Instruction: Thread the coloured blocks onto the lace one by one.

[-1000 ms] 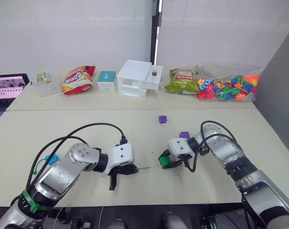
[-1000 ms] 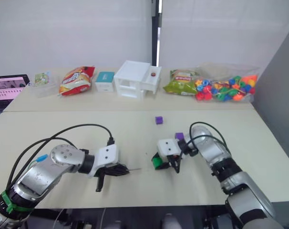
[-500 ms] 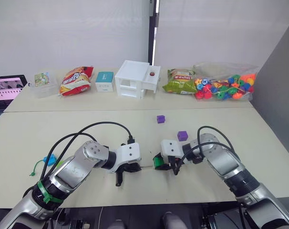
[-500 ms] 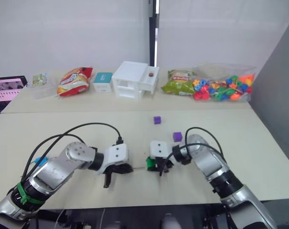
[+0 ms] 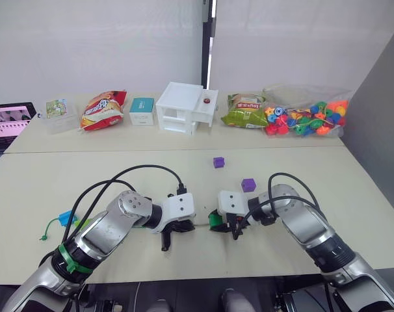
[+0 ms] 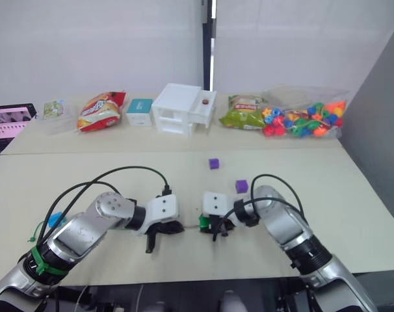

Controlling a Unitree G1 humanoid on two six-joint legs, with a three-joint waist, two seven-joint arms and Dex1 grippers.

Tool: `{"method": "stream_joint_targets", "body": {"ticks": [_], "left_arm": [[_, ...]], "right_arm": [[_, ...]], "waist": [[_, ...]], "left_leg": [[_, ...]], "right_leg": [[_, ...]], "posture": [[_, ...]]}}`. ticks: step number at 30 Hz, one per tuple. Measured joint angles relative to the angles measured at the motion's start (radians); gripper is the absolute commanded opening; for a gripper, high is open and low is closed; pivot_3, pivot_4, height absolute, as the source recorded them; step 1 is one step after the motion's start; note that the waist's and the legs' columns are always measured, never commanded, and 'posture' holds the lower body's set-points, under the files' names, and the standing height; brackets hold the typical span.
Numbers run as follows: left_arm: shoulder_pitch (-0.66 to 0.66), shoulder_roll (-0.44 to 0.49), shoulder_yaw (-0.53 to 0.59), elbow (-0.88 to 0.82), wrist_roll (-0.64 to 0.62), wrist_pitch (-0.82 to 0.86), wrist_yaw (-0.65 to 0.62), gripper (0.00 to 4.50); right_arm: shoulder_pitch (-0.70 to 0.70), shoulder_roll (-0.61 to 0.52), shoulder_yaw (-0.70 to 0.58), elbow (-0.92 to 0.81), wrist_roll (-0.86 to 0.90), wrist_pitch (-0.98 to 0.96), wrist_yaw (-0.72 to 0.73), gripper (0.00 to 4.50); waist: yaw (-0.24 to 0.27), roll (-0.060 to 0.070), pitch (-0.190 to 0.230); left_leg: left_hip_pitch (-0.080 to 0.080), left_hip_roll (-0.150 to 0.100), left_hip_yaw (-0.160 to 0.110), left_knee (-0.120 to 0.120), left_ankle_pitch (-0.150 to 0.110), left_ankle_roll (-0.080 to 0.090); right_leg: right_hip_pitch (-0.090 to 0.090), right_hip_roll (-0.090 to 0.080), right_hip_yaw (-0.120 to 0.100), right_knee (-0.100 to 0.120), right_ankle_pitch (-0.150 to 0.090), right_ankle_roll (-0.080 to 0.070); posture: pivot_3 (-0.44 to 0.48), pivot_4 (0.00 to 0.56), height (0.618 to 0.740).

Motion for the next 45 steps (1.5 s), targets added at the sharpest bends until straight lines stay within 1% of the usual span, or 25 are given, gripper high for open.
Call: {"method": "stream_joint_targets", "body": {"ticks": [21,28,30,35,38,41,42,43,45], "left_arm": [[-0.025,-0.054,-0.004,0.004,0.0,0.028,0.018,0.0],[-0.051,-0.122,-0.031,0.09,0.004,-0.015,0.017,0.0],[-0.06,-0.148,-0.038,0.118,0.004,-0.037,0.011,0.0],[-0.063,-0.18,-0.035,0.185,0.003,-0.109,-0.011,0.0],[-0.056,-0.179,-0.016,0.2,-0.004,-0.132,-0.028,0.98],[-0.041,-0.153,0.025,0.19,-0.043,-0.151,-0.072,1.96],[-0.037,-0.147,0.031,0.182,-0.046,-0.16,-0.08,2.4],[-0.033,-0.142,0.038,0.175,-0.048,-0.17,-0.084,2.58],[-0.022,-0.115,0.06,0.159,-0.062,-0.188,-0.097,3.27]], "right_arm": [[0.01,-0.001,0.003,-0.031,0.001,0.029,-0.019,1.2],[0.012,0.001,0.005,-0.042,0.001,0.047,-0.019,1.2],[0.013,0.002,0.004,-0.045,0.001,0.053,-0.021,1.2],[0.021,0.0,0.001,-0.054,0.0,0.069,-0.021,1.2],[0.026,0.001,0.0,-0.063,0.0,0.076,-0.029,1.2],[0.032,0.002,-0.002,-0.07,0.0,0.084,-0.04,1.2],[0.032,0.002,-0.003,-0.072,0.001,0.084,-0.042,1.2],[0.032,0.002,-0.003,-0.073,0.001,0.085,-0.043,1.2],[0.034,0.003,-0.003,-0.076,0.001,0.085,-0.049,1.2]], "waist": [[-0.002,0.0,0.0],[0.0,0.0,0.0],[0.001,0.0,0.0],[0.012,-0.001,-0.001],[0.012,-0.001,-0.001],[0.007,-0.001,-0.001],[0.005,-0.001,-0.001],[0.005,-0.001,-0.001],[0.004,-0.001,-0.001]], "left_leg": [[0.0,0.0,0.0,0.0,0.0,0.0],[0.0,0.0,0.0,0.0,0.0,0.0],[0.0,0.0,0.0,0.0,0.0,0.0],[0.0,-0.001,0.0,0.001,0.0,0.0],[0.0,-0.001,0.0,0.001,0.0,0.0],[0.0,-0.001,0.0,0.001,0.0,0.0],[0.0,0.0,0.0,0.001,0.0,0.0],[0.0,0.0,-0.001,0.001,0.0,0.0],[0.0,0.0,-0.001,0.001,0.0,0.0]], "right_leg": [[0.0,0.0,0.0,0.0,0.0,0.0],[0.0,0.0,0.0,0.0,0.0,0.0],[0.0,0.0,0.0,0.0,0.0,0.0],[0.002,-0.001,0.0,-0.001,0.0,0.0],[0.002,-0.001,0.0,-0.001,0.0,0.0],[0.0,0.0,0.0,0.0,0.0,0.0],[0.0,0.0,0.0,0.0,0.0,0.0],[0.0,0.0,0.0,0.0,0.0,0.0],[0.0,0.0,0.0,0.0,0.0,0.0]], "posture": [[0.0,0.15,0.74],[0.0,0.15,0.74],[0.0,0.15,0.74],[0.0,0.15,0.74],[0.0,0.15,0.74],[0.0,0.15,0.74],[0.0,0.15,0.74],[0.0,0.15,0.74],[0.0,0.15,0.74]]}}
